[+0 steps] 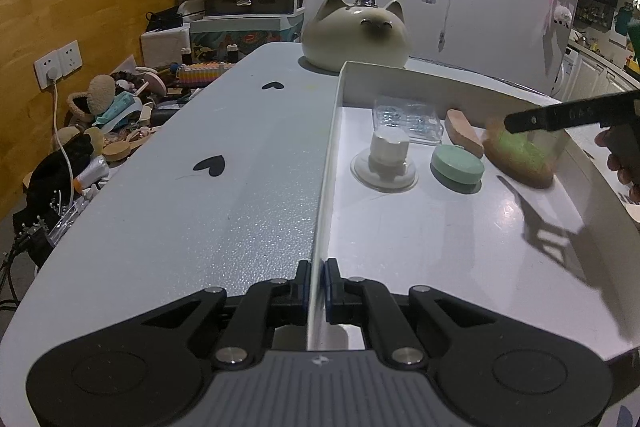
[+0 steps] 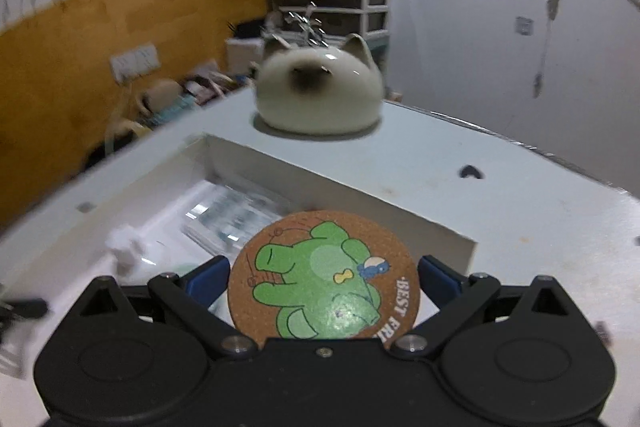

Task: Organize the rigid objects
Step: 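Lower the cork coaster into the tray beside the wedge and release, then move the right gripper to the white watch-strap tool and grasp it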

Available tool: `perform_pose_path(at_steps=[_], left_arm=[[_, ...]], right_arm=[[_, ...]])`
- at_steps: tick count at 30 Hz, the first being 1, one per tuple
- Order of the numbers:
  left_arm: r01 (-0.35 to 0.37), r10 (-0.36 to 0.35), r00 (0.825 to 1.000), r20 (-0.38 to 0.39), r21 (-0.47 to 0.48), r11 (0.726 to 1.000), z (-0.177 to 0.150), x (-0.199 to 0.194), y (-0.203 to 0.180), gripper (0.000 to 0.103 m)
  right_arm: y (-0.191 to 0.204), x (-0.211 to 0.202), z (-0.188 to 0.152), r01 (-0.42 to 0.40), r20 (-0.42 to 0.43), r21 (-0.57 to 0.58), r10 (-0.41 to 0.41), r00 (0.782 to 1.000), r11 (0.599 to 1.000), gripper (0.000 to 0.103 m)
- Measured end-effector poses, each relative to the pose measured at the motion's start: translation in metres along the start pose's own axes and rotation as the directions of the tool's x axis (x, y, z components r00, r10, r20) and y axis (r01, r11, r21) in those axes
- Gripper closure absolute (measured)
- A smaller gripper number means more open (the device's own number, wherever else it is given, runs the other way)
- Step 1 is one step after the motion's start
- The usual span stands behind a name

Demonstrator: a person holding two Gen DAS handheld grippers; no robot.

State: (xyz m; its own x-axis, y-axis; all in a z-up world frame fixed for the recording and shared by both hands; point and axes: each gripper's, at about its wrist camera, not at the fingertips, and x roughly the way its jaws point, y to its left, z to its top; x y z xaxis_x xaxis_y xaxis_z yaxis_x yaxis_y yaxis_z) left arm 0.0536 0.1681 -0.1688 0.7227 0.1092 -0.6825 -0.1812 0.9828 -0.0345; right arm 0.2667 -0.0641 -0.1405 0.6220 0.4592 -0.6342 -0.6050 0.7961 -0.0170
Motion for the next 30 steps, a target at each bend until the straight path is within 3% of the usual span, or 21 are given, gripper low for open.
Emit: perform_pose_path(at_steps=[15,30], left_arm=[[0.003,-0.003,1.000,0.008,-0.005,1.000,-0.001,0.000,0.002,0.097],[-0.003,0.003,1.000,0.006,-0.001,1.000,-0.001,-0.001,-0.001,0.097]], right_arm=[[-0.004,-0.034,-0.020,-0.036,-0.032,0.030,0.037,0.999,0.999,0.000],[-0.012,-0.102,-0.045,-0.086,0.096,0.106,0.076,0.992,0.991,0.000]])
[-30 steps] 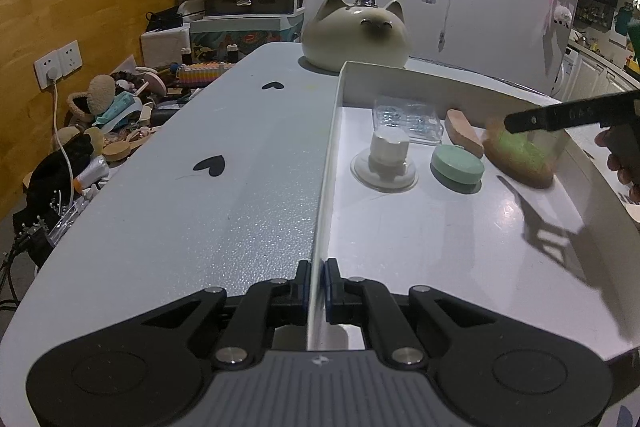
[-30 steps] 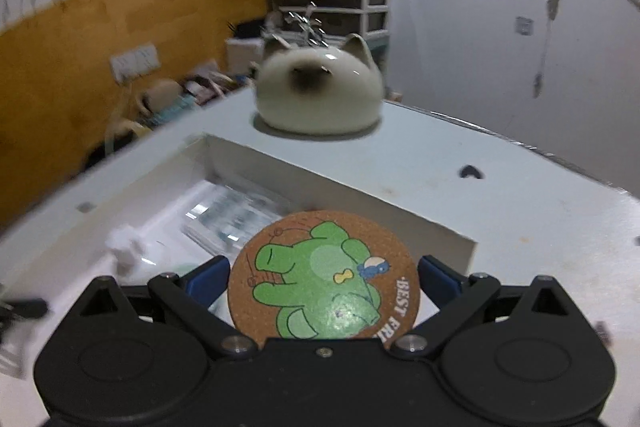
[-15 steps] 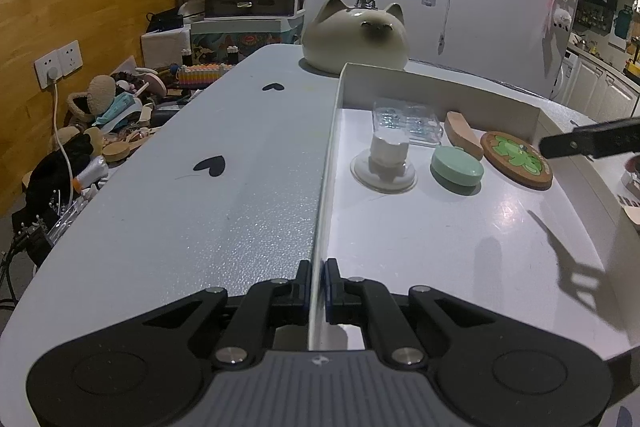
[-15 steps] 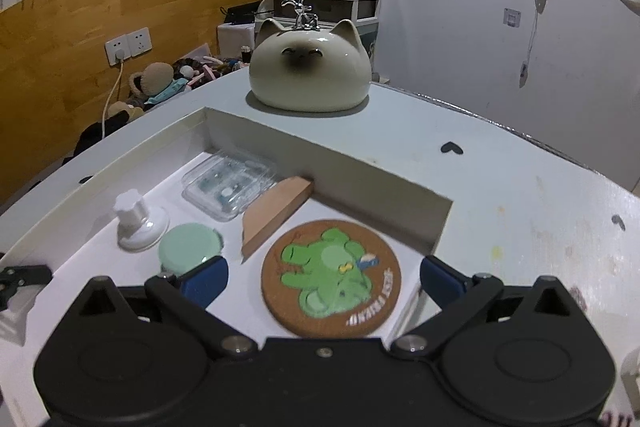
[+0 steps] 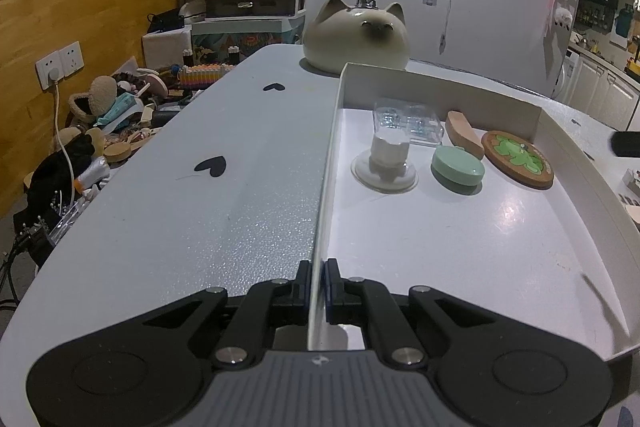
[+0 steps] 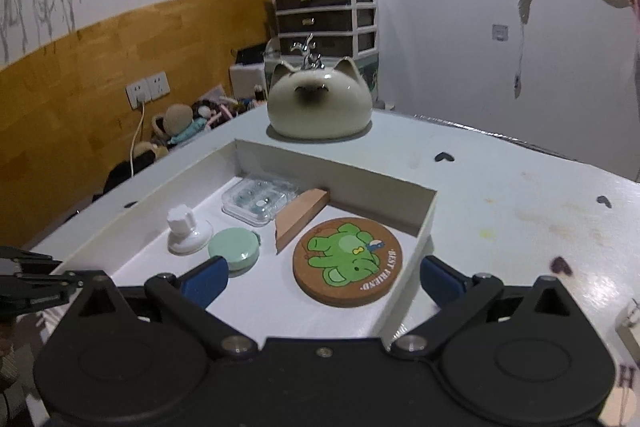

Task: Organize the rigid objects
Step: 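Move the right gripper to the white watch-strap tool and grasp it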

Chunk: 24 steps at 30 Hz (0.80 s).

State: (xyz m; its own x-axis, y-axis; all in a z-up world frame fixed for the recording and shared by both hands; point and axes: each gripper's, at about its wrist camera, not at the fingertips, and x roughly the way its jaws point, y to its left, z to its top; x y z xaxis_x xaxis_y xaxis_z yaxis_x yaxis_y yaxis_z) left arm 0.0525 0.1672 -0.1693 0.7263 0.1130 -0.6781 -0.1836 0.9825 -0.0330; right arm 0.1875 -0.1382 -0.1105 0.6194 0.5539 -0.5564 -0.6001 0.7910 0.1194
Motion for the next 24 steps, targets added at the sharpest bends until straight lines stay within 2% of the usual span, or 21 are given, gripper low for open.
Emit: perform_pose_path(at_steps=[8,10,12,16,20,24], left_arm=[[0.000,0.000,1.000,0.000,0.000,1.000,0.000,0.000,0.001,0.097],[-0.003,0.003,1.000,-0.007,0.009,1.000,0.001,0.000,0.000,0.097],[-0.004,0.005,1.000,-0.016,0.012,1.000,0.002,0.000,-0.001,0.097],[-0.009,0.010,1.000,-0.027,0.006,1.000,0.004,0.001,-0.001,0.097],[-0.019,0.018,0.998,-0.053,-0.018,1.000,0.008,0.002,-0.001,0.096],[-0.009,0.007,0.994,-0.110,-0.022,1.000,0.017,0.004,0.002,0.097]], right_arm=[[-0.030,-0.045,-0.028,0.112,0.087,0.061,-0.117,0.989,0.992,0.000],[-0.045,-0.055,-0.036,0.168,0.088,0.102,-0.177,0.980,0.981,0.000],[-0.060,-0.063,-0.045,0.245,0.088,0.133,-0.258,0.962,0.960,0.000],[-0.093,-0.077,-0.061,0.385,0.075,0.207,-0.407,0.910,0.900,0.000],[-0.125,-0.083,-0.071,0.475,0.024,0.295,-0.503,0.864,0.829,0.000],[-0.149,-0.077,-0.071,0.557,-0.048,0.324,-0.575,0.817,0.765,0.000]])
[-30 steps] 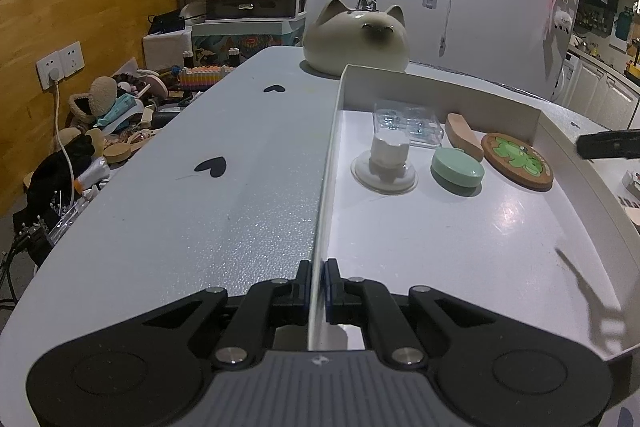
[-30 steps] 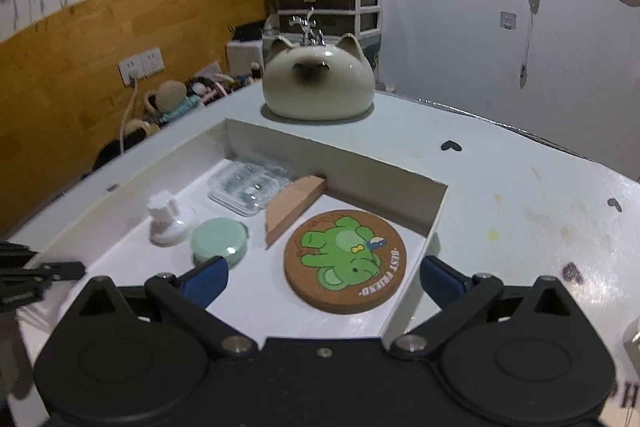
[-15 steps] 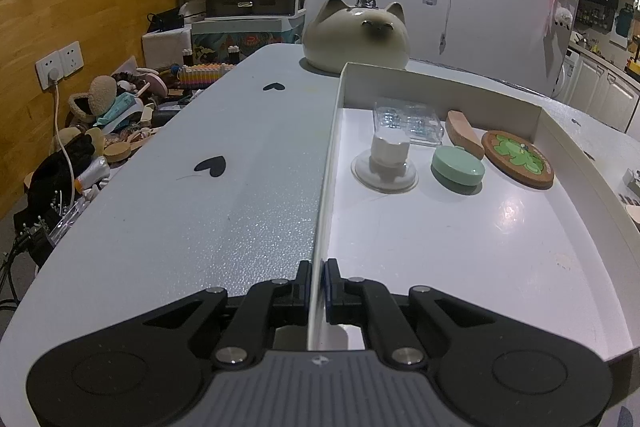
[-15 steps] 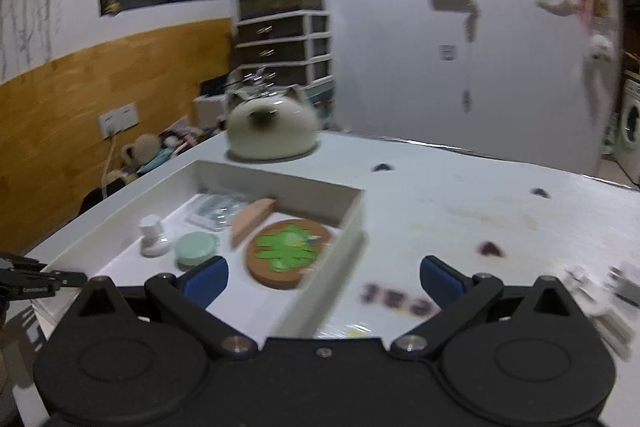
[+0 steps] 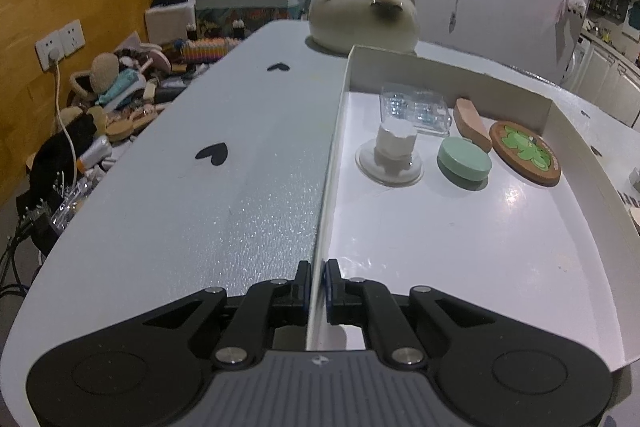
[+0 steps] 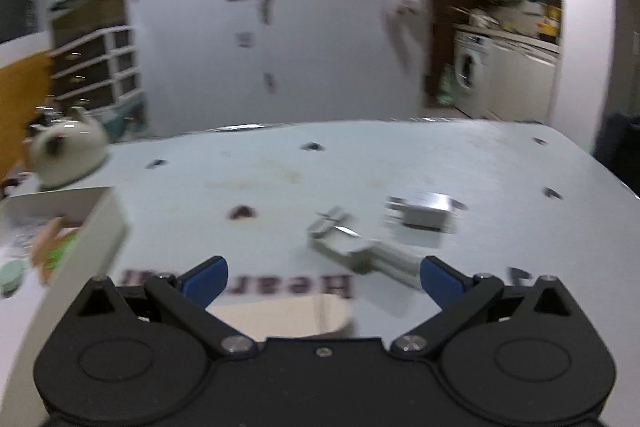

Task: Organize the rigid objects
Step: 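Move the right gripper to the white watch-strap tool and grasp it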

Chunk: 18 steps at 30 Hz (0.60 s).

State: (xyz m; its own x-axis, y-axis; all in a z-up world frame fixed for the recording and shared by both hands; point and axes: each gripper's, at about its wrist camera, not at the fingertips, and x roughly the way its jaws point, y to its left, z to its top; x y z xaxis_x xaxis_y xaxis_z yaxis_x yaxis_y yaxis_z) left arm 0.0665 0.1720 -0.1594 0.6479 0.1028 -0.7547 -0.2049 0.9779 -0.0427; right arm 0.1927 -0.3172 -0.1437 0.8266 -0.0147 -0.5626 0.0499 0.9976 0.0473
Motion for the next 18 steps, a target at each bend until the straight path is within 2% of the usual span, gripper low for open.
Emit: perform_pose_path(at_steps=[5,8,10,18], left_arm=[[0.013,-0.013,0.998,-0.054,-0.010,1.000,0.009,0.002,0.003,0.097],[0.018,-0.019,0.995,-0.095,-0.014,1.000,0.016,0.004,0.004,0.097],[0.020,-0.021,0.992,-0.127,-0.009,1.000,0.021,0.007,0.004,0.098],[0.018,-0.011,0.979,-0.203,0.033,0.999,0.033,0.012,0.001,0.098]], right_arm=[[-0.003,0.027,0.010,0.062,-0.064,-0.025,-0.064,0.996,0.998,0.000],[0.001,0.039,0.016,-0.057,-0.130,0.056,0.064,0.989,0.997,0.001],[0.007,0.048,0.016,-0.080,-0.157,0.122,0.099,0.983,0.989,0.001],[0.023,0.086,0.023,0.111,-0.214,0.240,-0.059,0.975,0.964,0.001]])
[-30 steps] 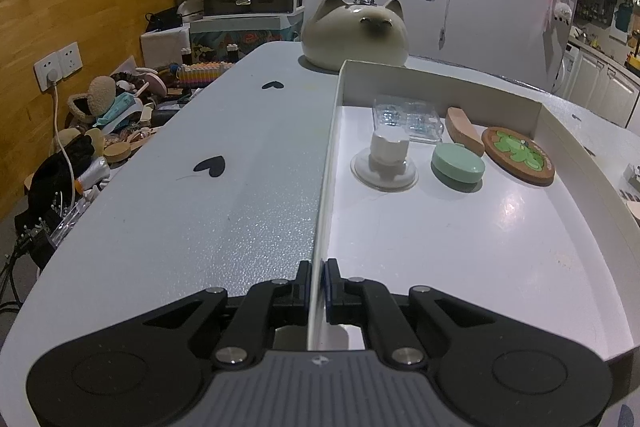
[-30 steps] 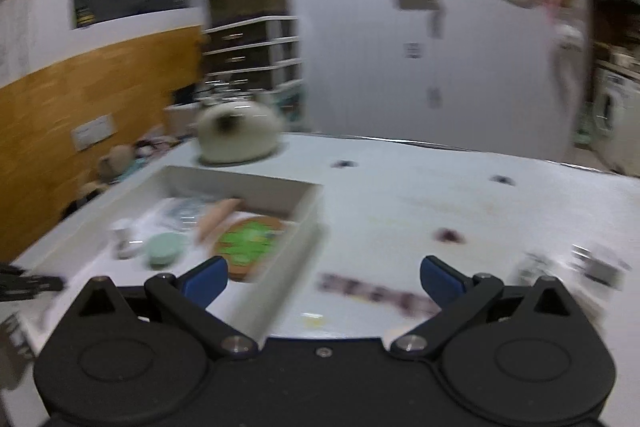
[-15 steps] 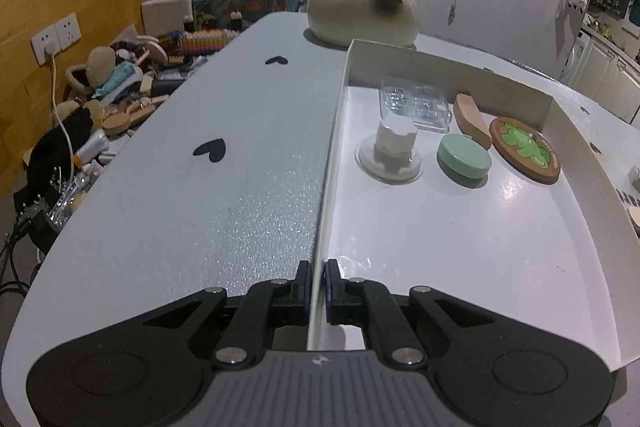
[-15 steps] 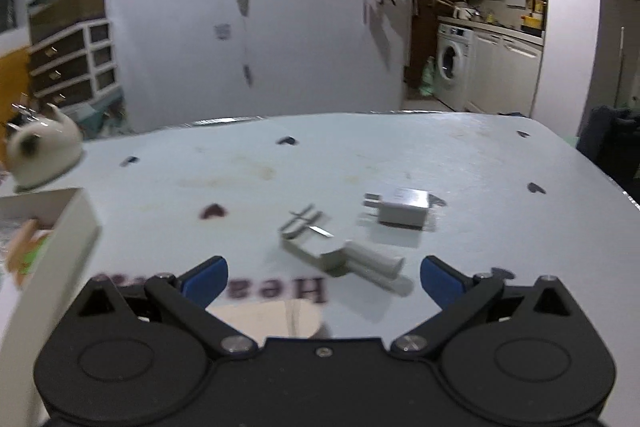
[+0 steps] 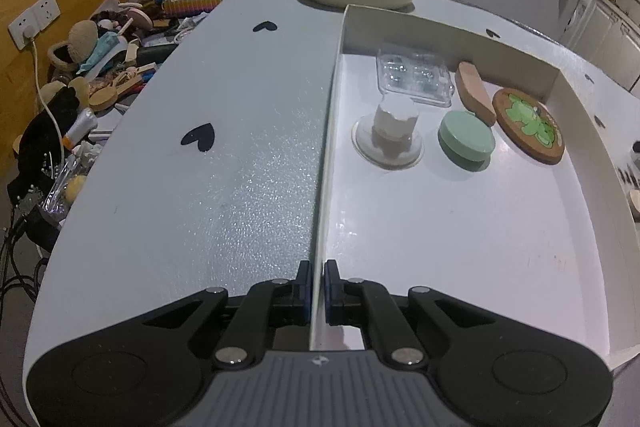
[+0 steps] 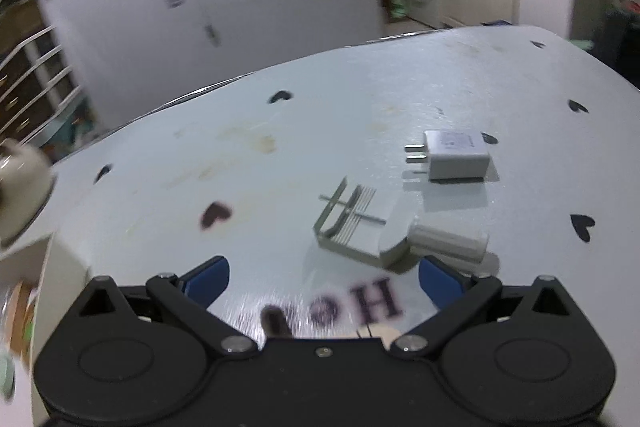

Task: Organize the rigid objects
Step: 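Move the right gripper to the white watch-strap tool and grasp it, then place the watch-strap tool in the tray near its rim and release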

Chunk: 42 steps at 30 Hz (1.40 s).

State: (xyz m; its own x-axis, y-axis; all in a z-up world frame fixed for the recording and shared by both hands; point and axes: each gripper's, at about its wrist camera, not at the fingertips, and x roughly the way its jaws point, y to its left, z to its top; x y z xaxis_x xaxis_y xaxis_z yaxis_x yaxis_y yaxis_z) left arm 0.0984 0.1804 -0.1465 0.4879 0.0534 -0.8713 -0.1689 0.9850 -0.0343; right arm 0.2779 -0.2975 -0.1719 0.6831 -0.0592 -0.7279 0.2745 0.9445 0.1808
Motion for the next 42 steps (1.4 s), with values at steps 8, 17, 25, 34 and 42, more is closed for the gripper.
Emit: perform_pose_path(at_steps=[8,17,25,34,42], left_arm=[[-0.005,0.006,0.999,-0.039,0.010,1.000,0.007,0.002,-0.003,0.098],[0.000,0.000,0.999,-0.033,-0.009,1.000,0.006,0.002,-0.002,0.098],[-0.009,0.009,1.000,-0.007,-0.001,1.000,0.002,0.001,-0.004,0.098],[-0.007,0.007,1.000,0.011,0.007,1.000,-0.002,0.000,-0.004,0.098],[0.003,-0.003,1.000,0.021,0.013,1.000,-0.004,-0.001,-0.002,0.098]], right_arm=[[0.007,0.030,0.014,0.172,-0.024,0.059,-0.170,0.985,0.983,0.005],[0.009,0.024,0.015,0.211,-0.031,0.001,-0.210,0.977,0.978,0.038],[0.016,-0.011,0.008,0.120,-0.031,-0.043,-0.122,0.992,0.992,0.038],[0.038,-0.090,-0.026,-0.043,0.025,-0.117,0.047,0.999,0.992,0.038],[0.098,-0.145,-0.051,-0.278,-0.003,-0.281,0.289,0.957,0.918,0.038]])
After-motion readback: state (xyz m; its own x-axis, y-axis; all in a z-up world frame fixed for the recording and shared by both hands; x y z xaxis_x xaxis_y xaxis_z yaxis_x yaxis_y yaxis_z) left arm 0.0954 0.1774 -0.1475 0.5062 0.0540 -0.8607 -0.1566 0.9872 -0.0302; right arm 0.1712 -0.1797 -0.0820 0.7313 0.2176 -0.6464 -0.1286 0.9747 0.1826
